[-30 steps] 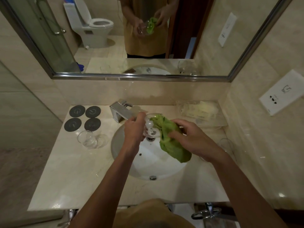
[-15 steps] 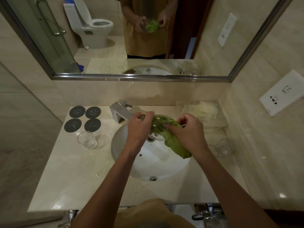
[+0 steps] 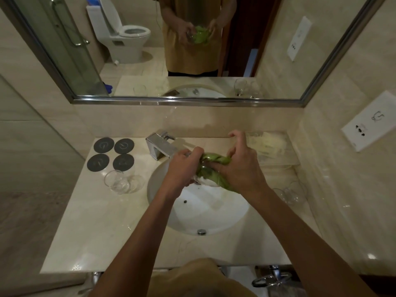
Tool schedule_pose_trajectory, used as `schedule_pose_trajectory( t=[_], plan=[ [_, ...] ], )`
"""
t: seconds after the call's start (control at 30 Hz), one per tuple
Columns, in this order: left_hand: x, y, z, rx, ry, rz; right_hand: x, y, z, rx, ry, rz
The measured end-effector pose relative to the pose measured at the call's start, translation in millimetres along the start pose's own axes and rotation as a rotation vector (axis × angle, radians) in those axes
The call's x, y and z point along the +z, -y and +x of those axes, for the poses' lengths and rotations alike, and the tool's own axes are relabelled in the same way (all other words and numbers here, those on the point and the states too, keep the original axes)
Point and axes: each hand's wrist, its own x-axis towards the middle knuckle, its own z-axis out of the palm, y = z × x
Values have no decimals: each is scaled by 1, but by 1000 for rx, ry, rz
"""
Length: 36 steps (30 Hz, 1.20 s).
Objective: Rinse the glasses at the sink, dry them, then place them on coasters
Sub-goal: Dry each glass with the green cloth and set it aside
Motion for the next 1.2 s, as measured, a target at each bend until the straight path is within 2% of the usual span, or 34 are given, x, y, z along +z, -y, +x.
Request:
schedule_pose_trajectory(
  t=[0.13,0.2,0.3,0.4,0.6,0.73,0.83,0.97,1.1,1.2],
  plan=[
    [-3,-2,1,-50,87,67,6,-9,2,-178,-13,-52],
    [-3,-2,1,-72,144,130,8,-11,4,-159,55,-68],
    [-2,-2,0,-73,155,163,10,-17,9,104,195,-33],
    [-2,-3,0,-19,82,174,19,-20,9,300,296,77],
    [-3,1,-3,260,-38,227,23,-8,-6,684,706,617],
    [1,2,-9,422,-53,94,10,2,-6,842,866,653],
    [2,6,-10,561,-63,-26,9,0,-4,866,926,640],
    [0,11,-11,760,-82,-44,12,3,-11,860,929,770],
    [-1,14,-13,853,-123,-78,21,2,-20,858,975,879],
    [-1,17,-12,883,-131,-84,19,3,-24,874,912,915]
  ],
)
